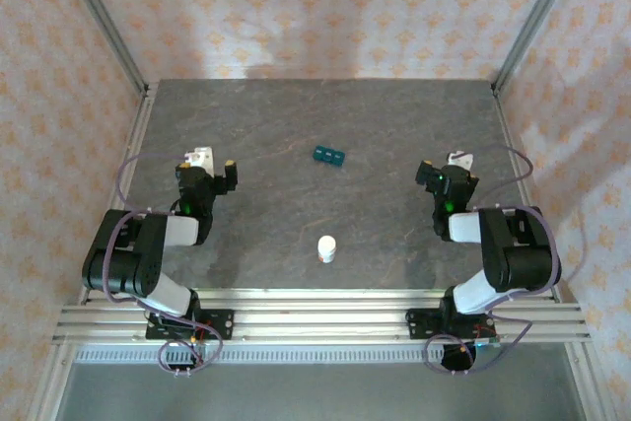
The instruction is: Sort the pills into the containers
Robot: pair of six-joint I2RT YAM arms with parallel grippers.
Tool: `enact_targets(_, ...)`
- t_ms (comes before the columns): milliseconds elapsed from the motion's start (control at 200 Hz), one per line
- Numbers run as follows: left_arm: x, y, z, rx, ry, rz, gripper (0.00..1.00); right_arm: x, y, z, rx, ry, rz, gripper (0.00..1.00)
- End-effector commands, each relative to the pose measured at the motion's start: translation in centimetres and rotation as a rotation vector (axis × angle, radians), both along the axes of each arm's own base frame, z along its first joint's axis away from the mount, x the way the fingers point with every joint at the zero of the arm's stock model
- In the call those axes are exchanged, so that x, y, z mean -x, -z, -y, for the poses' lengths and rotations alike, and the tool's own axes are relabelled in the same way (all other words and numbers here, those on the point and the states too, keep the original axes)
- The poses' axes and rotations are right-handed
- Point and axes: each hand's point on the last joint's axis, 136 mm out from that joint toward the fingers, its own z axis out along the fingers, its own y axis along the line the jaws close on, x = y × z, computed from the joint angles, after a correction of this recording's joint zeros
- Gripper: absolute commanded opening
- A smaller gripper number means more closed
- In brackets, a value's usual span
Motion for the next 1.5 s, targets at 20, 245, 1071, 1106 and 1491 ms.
enact_targets(20, -0.2, 0.0, -0.4, 0.011, -0.022, -0.002, 1.0, -0.4, -1.1, 0.1, 0.011, -0.005, 0.028, 0.99)
enact_targets(245, -0.2, 0.0, -0.4, 0.011, -0.021, -0.001, 1.0, -0.4, -1.0, 0.1, 0.011, -0.005, 0.027, 1.0)
enact_targets(1071, -0.1, 0.0, -0.3, -0.004, -0.03, -0.002, 1.0, -0.5, -1.0, 0.0, 0.01, -0.005, 0.027, 1.0)
enact_targets(1106, -0.1, 0.0, -0.3, -0.006, -0.029, -0.002, 1.0, -0.4, -1.0, 0.0, 0.01, -0.005, 0.026, 1.0)
enact_targets(1491, 0.3, -1.4, -1.0, -0.004, -0.074, 0.022, 1.0, -0.4, -4.3, 0.0, -0.002, -0.003, -0.021, 1.0)
